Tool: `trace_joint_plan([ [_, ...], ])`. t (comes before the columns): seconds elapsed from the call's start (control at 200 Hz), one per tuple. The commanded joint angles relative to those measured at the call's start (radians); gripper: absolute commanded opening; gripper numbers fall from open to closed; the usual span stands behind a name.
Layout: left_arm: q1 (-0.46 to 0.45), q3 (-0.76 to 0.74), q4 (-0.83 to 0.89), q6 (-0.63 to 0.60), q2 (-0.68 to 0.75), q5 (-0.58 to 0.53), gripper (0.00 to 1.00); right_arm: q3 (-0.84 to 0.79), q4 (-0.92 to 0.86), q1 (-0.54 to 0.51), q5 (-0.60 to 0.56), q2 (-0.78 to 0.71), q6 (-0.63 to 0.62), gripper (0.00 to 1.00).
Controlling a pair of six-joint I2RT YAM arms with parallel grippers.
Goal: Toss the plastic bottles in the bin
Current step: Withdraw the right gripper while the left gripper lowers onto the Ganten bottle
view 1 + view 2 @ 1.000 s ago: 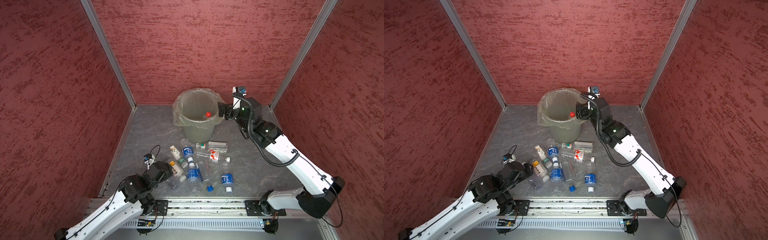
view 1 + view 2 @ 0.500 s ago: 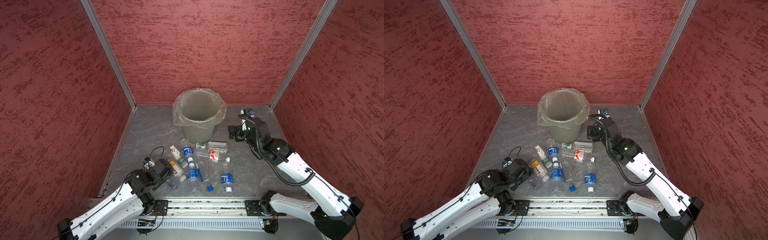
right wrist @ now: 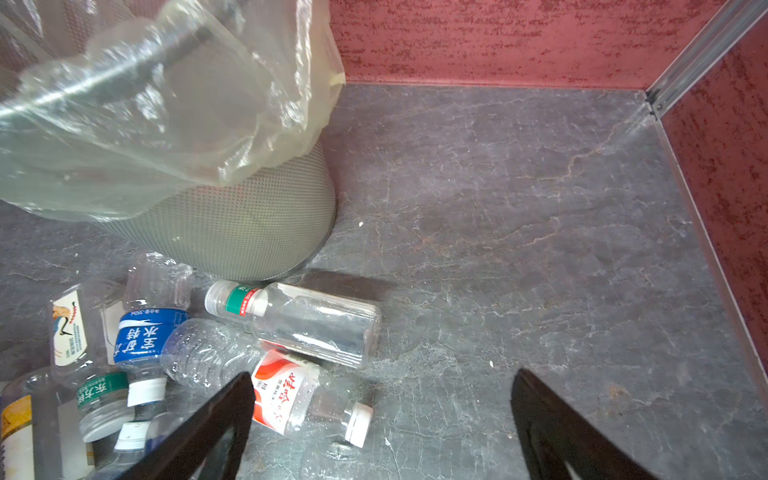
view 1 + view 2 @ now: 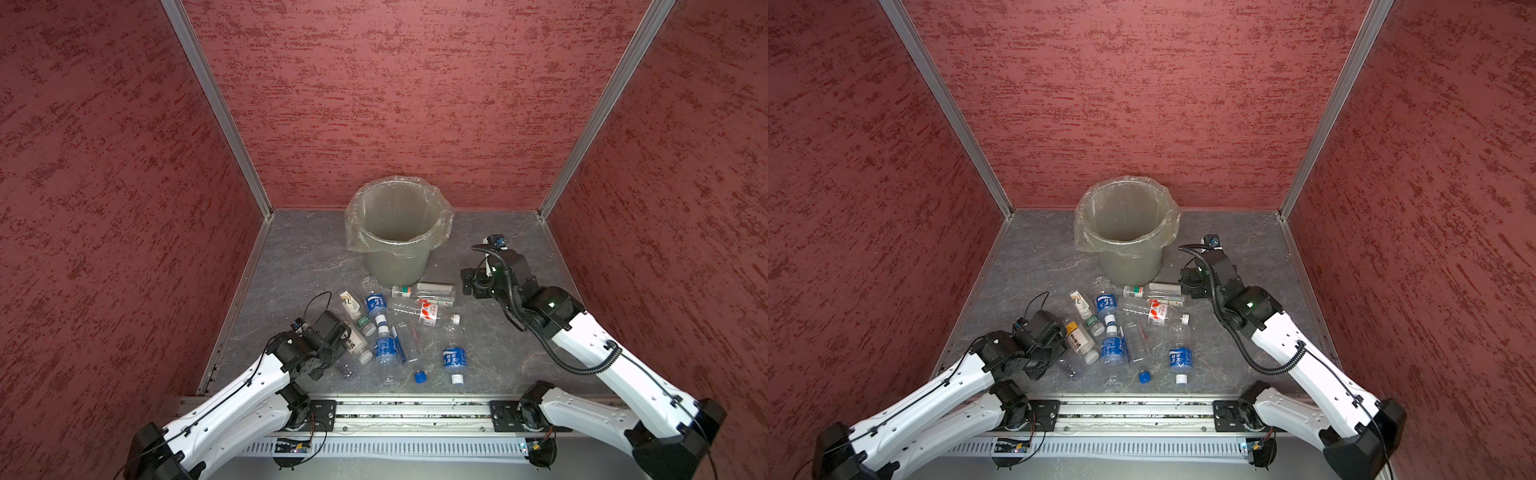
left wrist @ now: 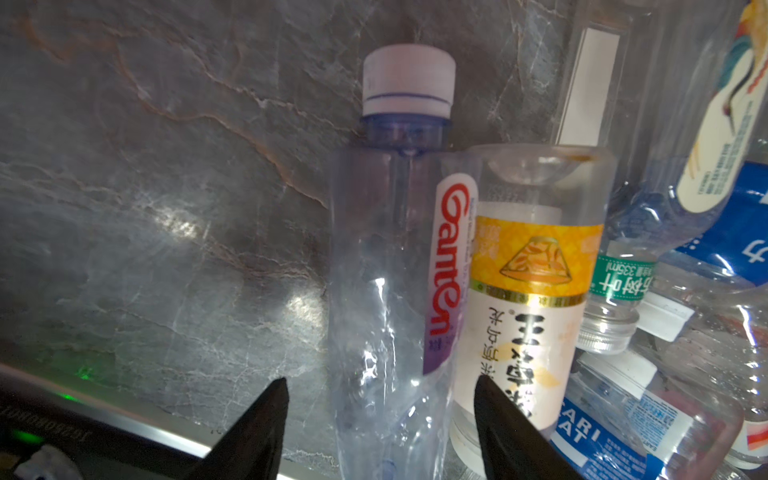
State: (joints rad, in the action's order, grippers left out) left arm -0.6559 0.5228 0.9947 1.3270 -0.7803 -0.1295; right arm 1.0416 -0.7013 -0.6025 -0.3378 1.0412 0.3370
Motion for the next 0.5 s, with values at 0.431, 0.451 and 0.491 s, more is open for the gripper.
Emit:
trace_joint_plan([
  [0.431, 0.140, -0.006, -0.096, -0.207, -0.101, 0.097, 0.70, -0.064, 0.000, 0.036, 0.041, -0.038, 0.036, 0.98],
  [0.451, 0.141, -0.006, -0.100, -0.210, -0.111, 0.101, 0.70, -0.063, 0.002, 0.037, 0.041, -0.039, 0.036, 0.98],
  [0.491, 0.140, -0.007, -0.109, -0.215, -0.130, 0.105, 0.70, -0.065, 0.003, 0.038, 0.043, -0.040, 0.035, 0.98],
])
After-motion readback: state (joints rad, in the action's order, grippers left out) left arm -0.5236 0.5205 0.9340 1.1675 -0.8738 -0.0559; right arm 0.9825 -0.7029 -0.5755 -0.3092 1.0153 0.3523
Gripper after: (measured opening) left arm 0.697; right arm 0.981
